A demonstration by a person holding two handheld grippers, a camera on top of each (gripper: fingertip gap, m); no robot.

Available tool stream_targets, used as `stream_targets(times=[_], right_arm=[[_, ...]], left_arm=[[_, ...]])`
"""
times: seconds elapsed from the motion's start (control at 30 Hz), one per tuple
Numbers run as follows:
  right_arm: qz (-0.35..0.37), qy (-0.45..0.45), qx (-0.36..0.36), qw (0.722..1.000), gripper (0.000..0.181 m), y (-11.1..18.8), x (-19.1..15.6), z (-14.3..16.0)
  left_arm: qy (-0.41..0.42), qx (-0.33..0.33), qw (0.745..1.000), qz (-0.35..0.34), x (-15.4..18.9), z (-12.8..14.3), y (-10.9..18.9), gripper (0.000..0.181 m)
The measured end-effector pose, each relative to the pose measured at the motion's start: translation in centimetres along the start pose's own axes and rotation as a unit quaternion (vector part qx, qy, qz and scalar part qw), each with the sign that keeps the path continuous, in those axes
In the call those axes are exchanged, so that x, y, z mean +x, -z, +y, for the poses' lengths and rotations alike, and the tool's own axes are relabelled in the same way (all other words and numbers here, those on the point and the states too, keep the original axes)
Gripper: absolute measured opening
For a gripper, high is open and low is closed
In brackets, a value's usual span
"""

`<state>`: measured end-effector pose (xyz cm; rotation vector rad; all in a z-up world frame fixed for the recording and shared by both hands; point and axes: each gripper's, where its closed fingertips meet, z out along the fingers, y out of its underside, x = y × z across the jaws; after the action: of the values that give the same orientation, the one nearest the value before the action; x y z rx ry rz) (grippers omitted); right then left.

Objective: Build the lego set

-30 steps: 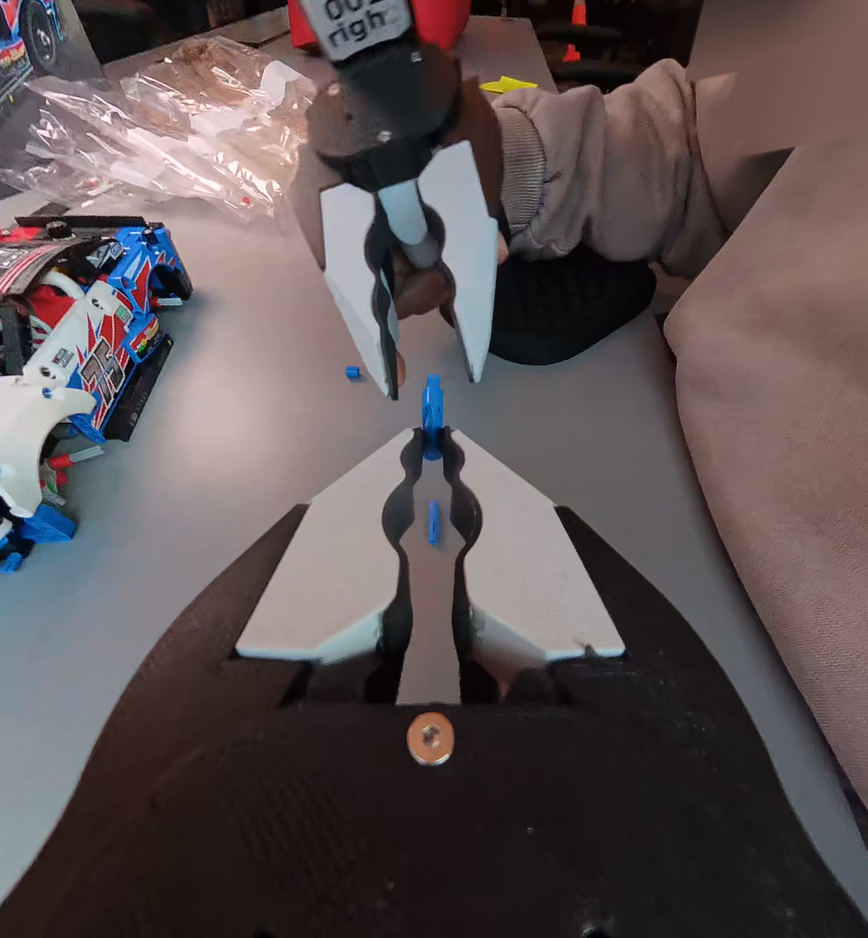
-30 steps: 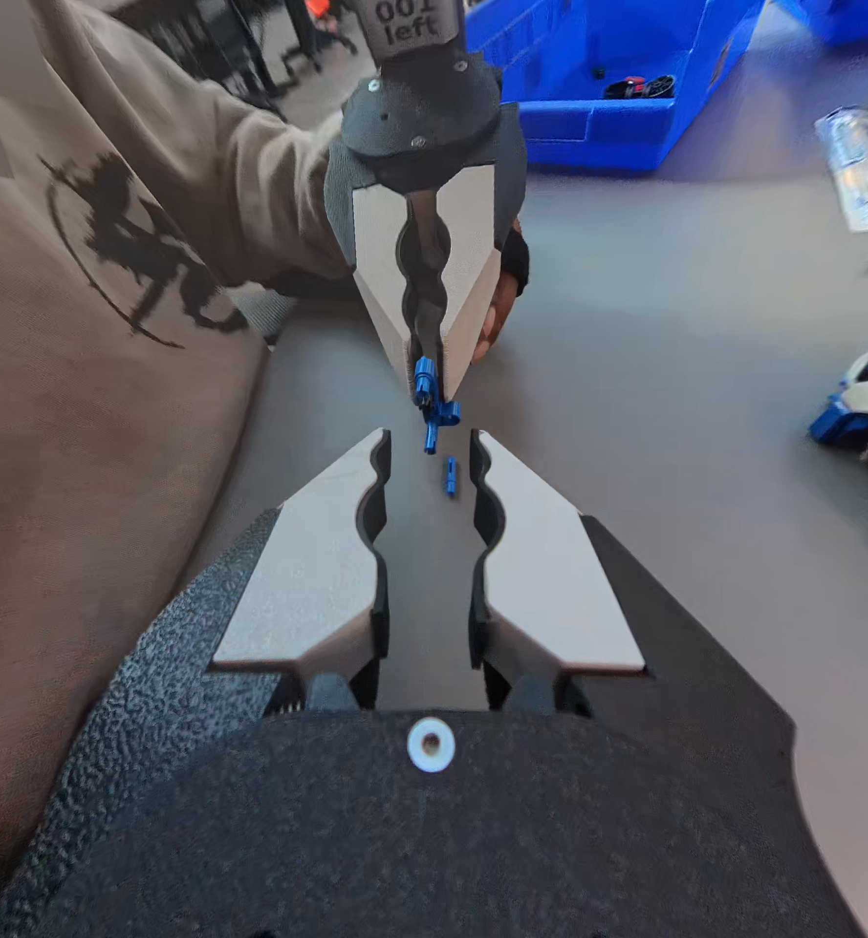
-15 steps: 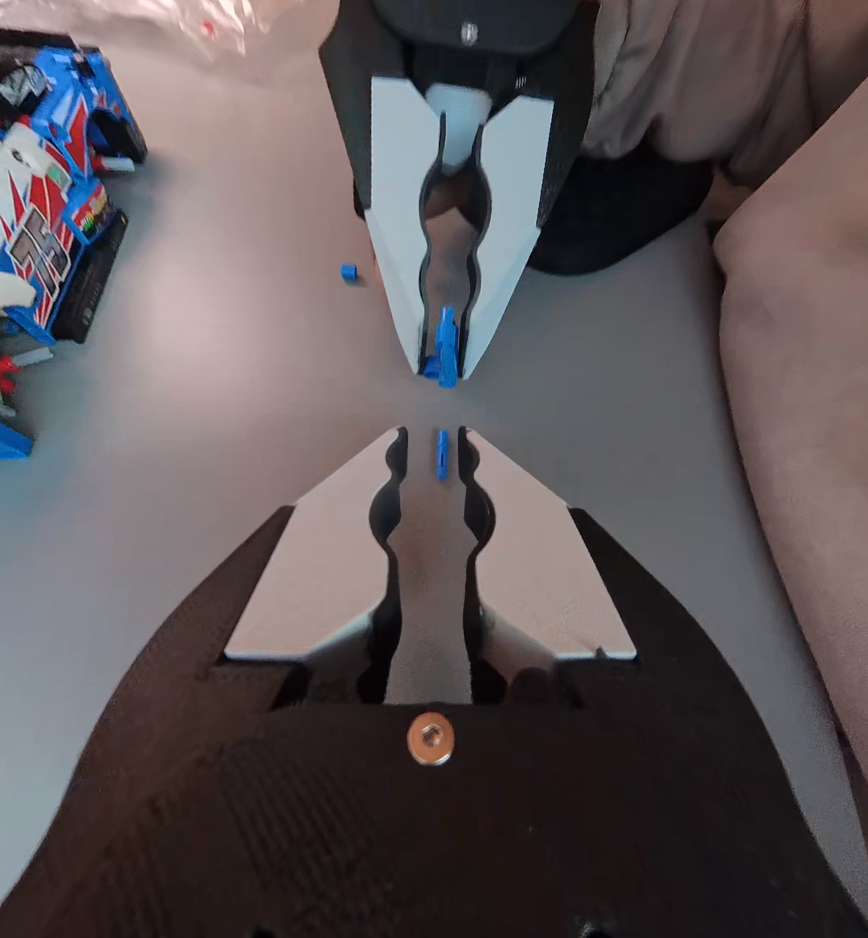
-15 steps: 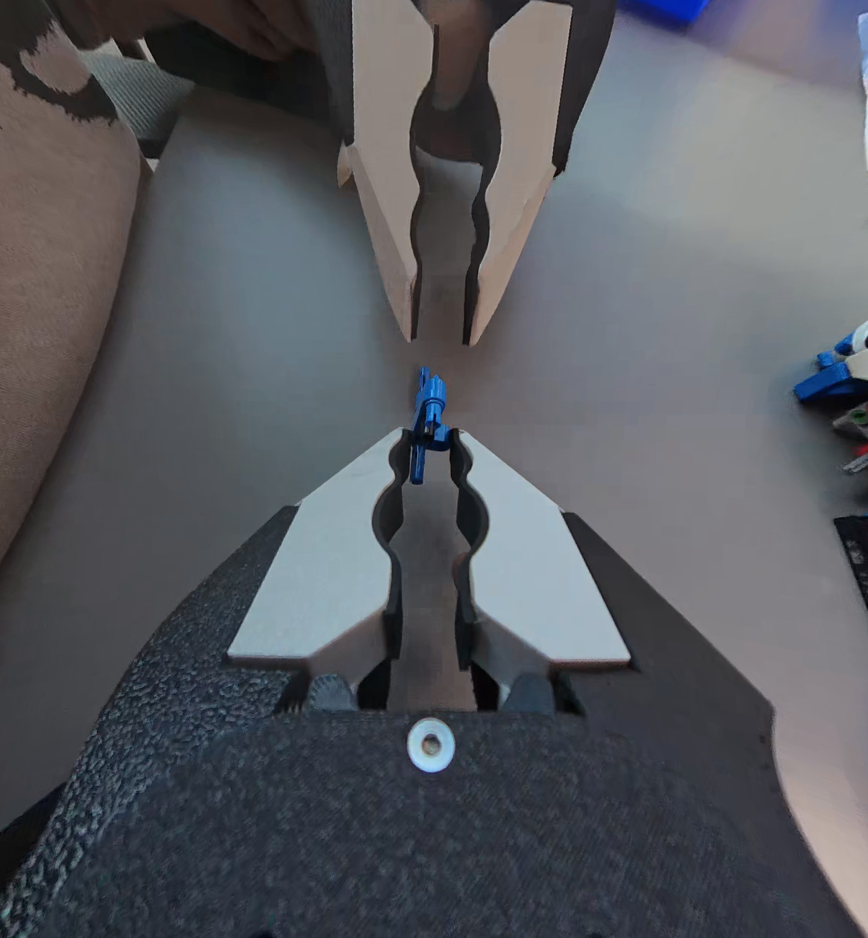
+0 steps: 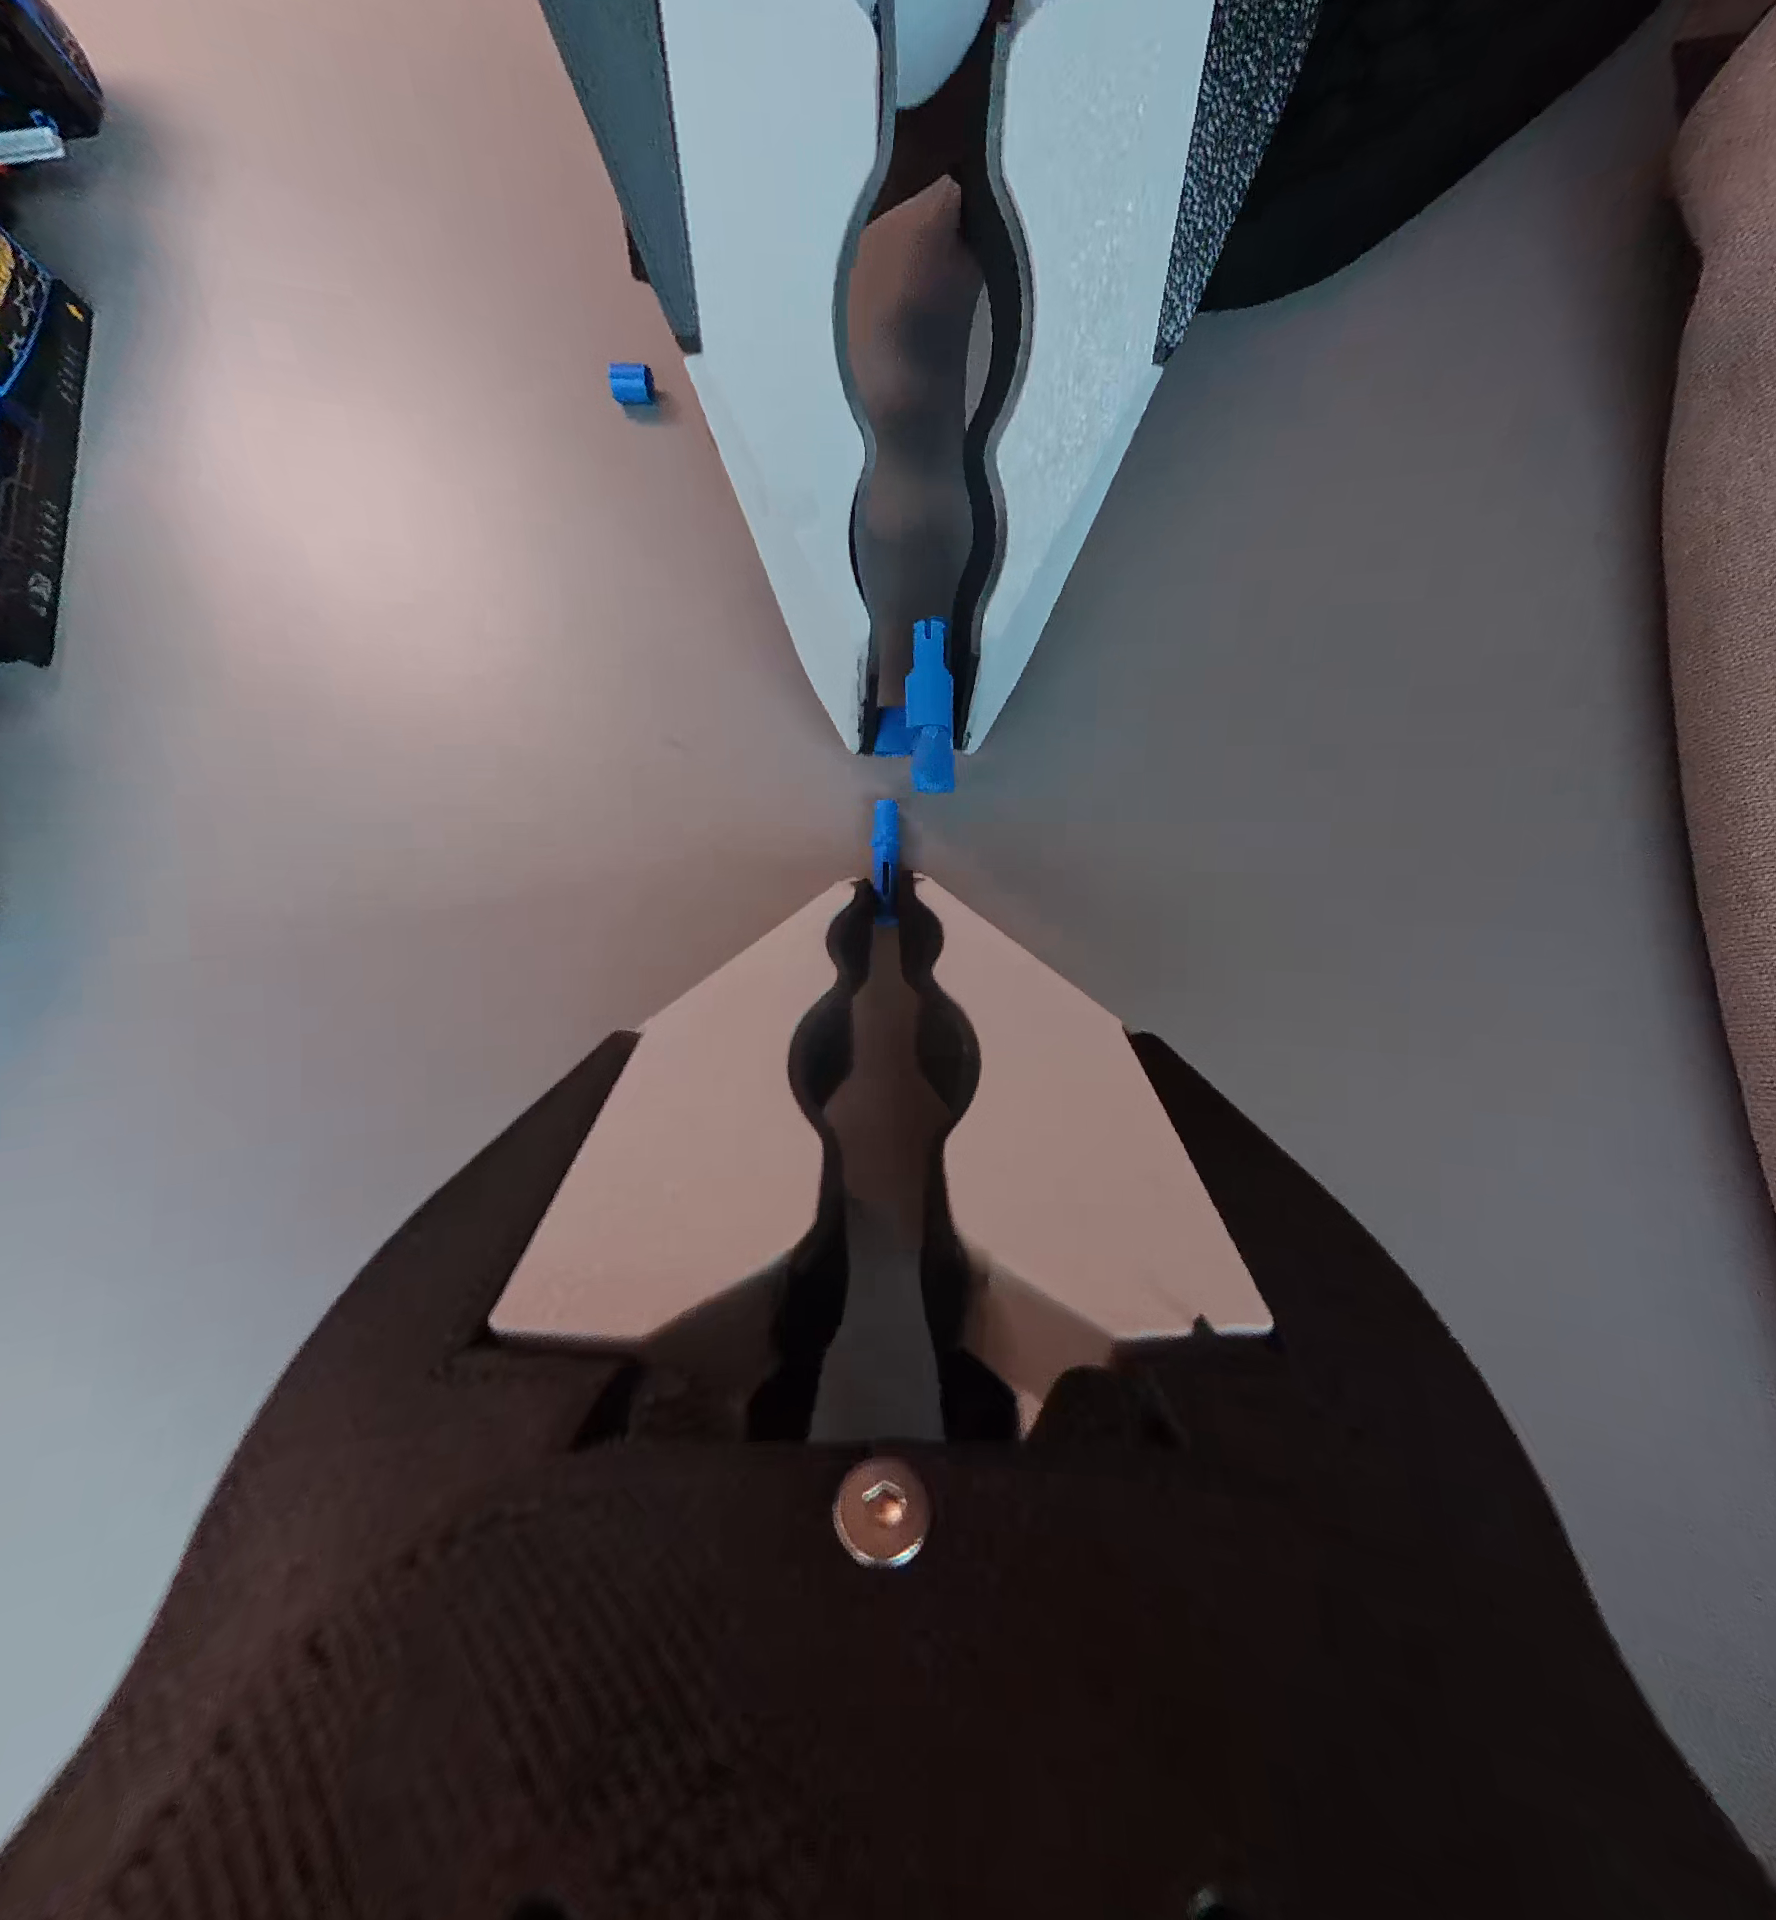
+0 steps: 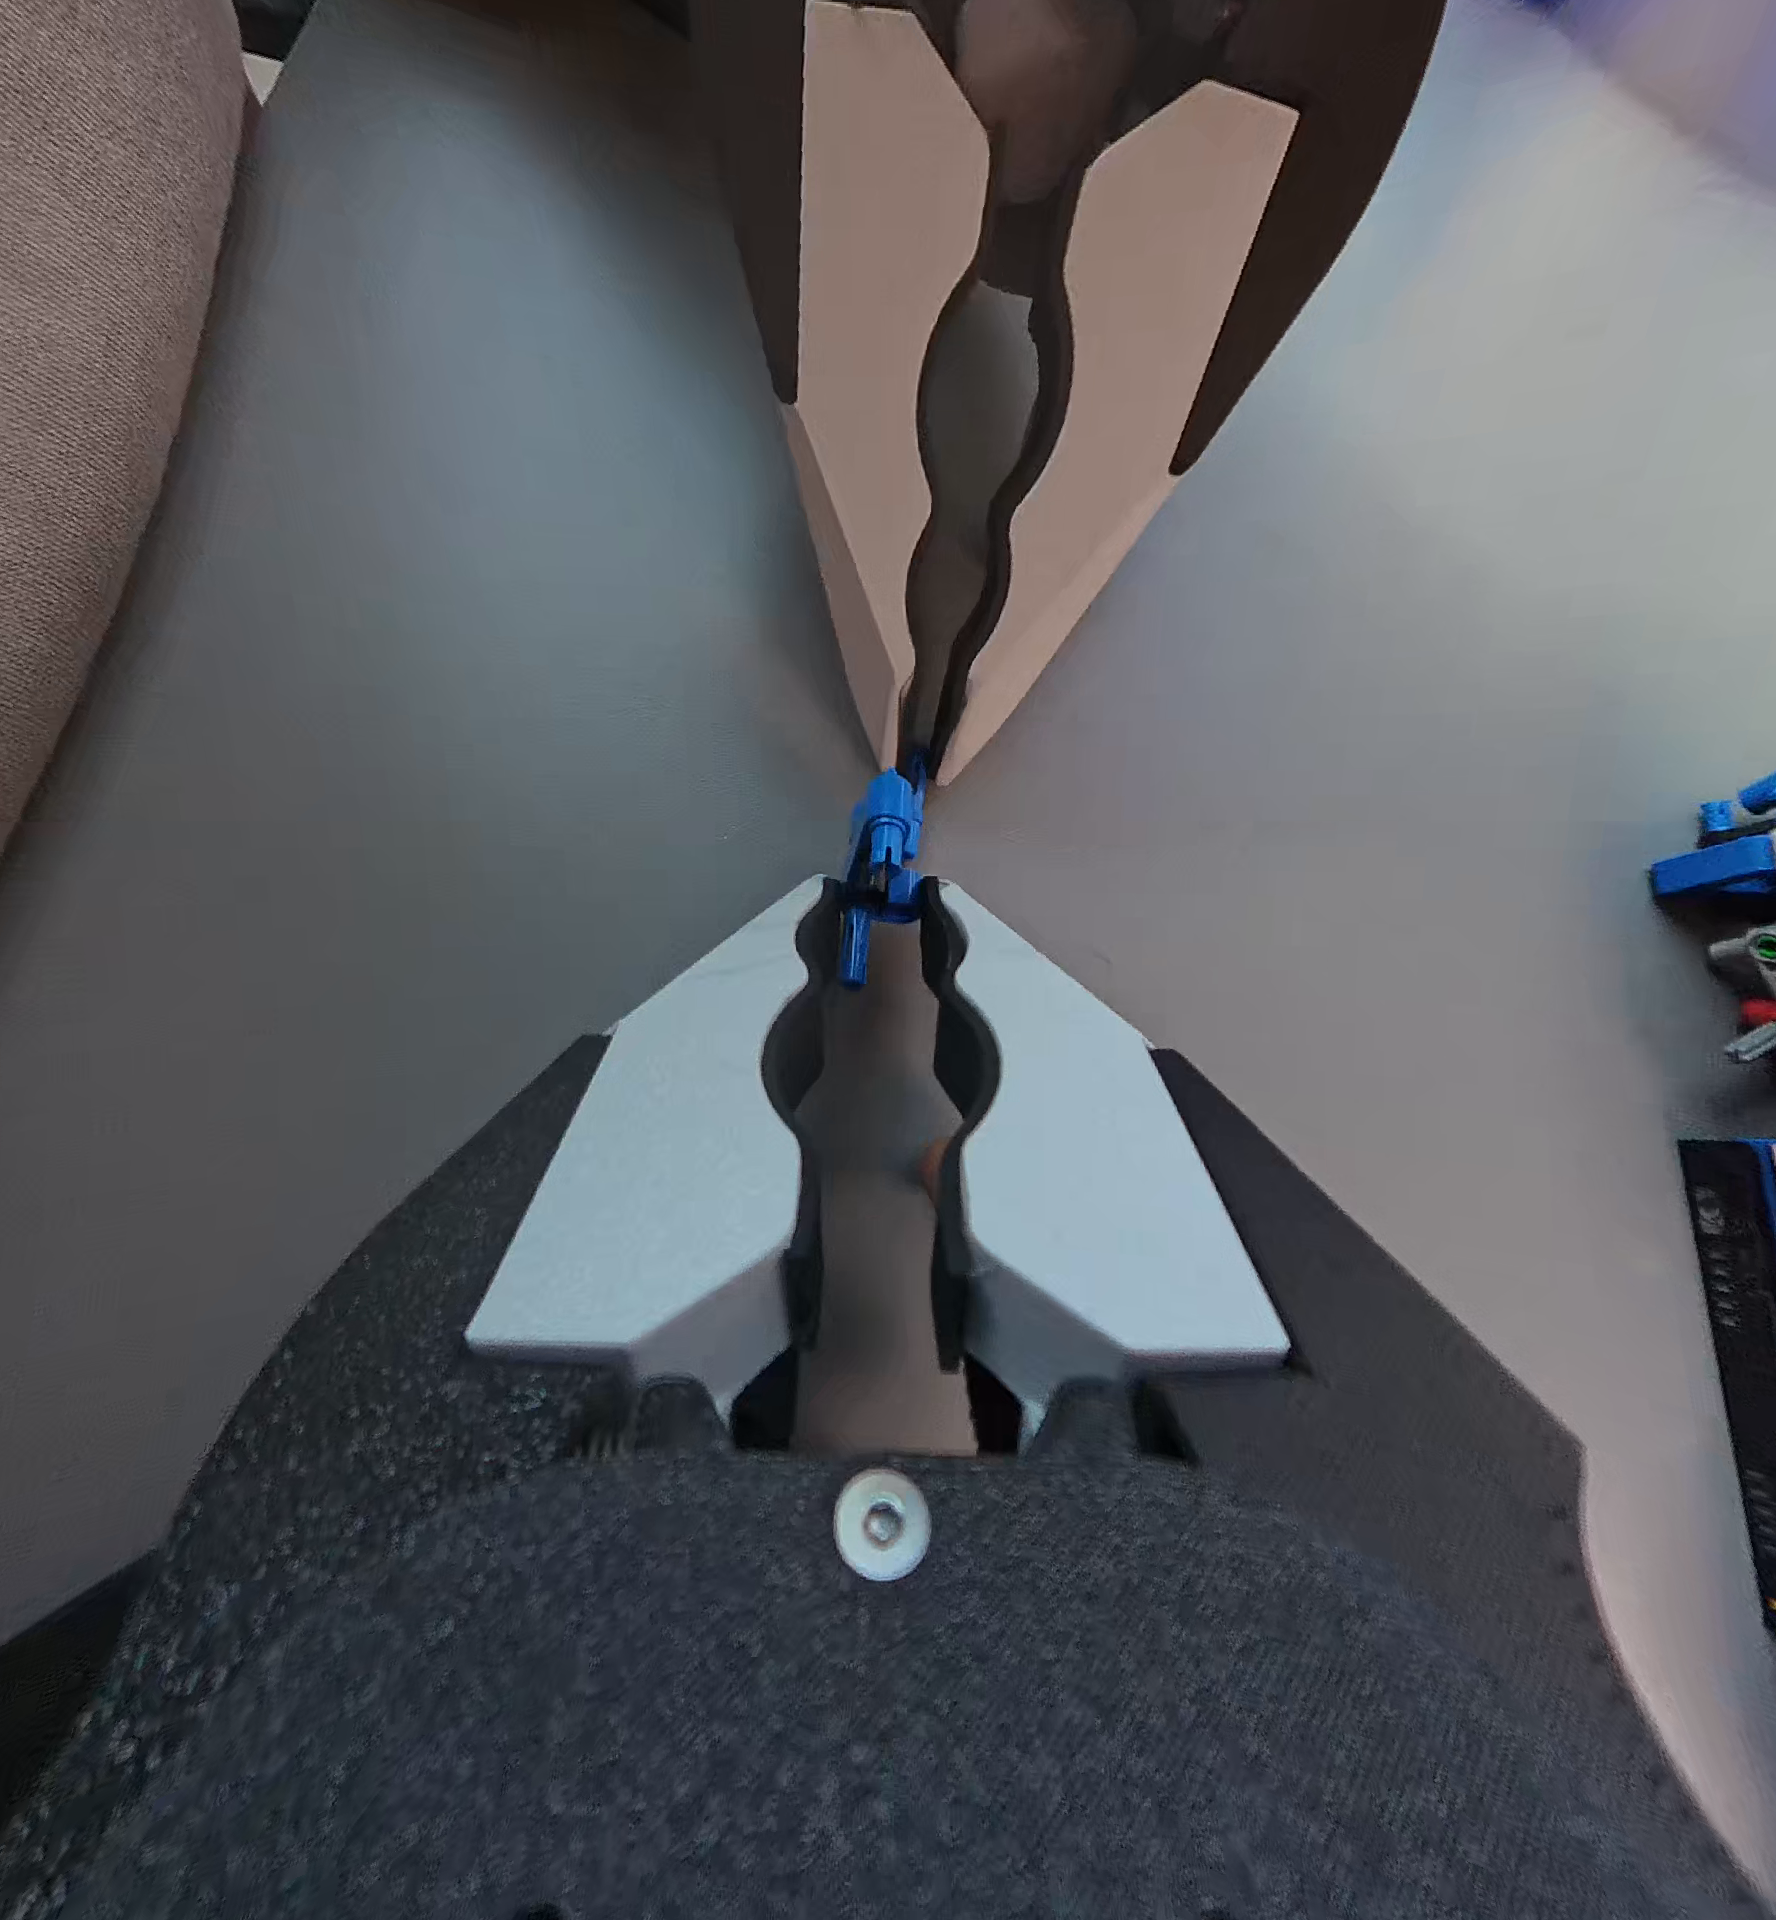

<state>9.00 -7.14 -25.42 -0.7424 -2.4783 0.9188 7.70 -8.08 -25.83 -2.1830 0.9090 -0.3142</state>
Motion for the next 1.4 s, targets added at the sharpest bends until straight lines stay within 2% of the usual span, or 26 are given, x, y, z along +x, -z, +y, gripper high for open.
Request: stream_targets(times=[0.3,0.53,1.4], right_arm=[[0.047,0.036,0.093,0.994,0.013,0.9,0.6,-1.1],[0.060,0.029,0.135,0.989,0.013,1.6,1.3,-1.9],[0.069,0.022,0.132,0.989,0.013,1.5,1.7,-1.8]], left_arm=[[0.007,0.105,0.994,0.001,-0.6,-2.5,1.3,0.002],[0.023,0.107,0.994,-0.001,-1.2,-2.2,1.4,0.002],[0.065,0.124,0.990,0.011,-1.5,-2.6,1.6,0.002]])
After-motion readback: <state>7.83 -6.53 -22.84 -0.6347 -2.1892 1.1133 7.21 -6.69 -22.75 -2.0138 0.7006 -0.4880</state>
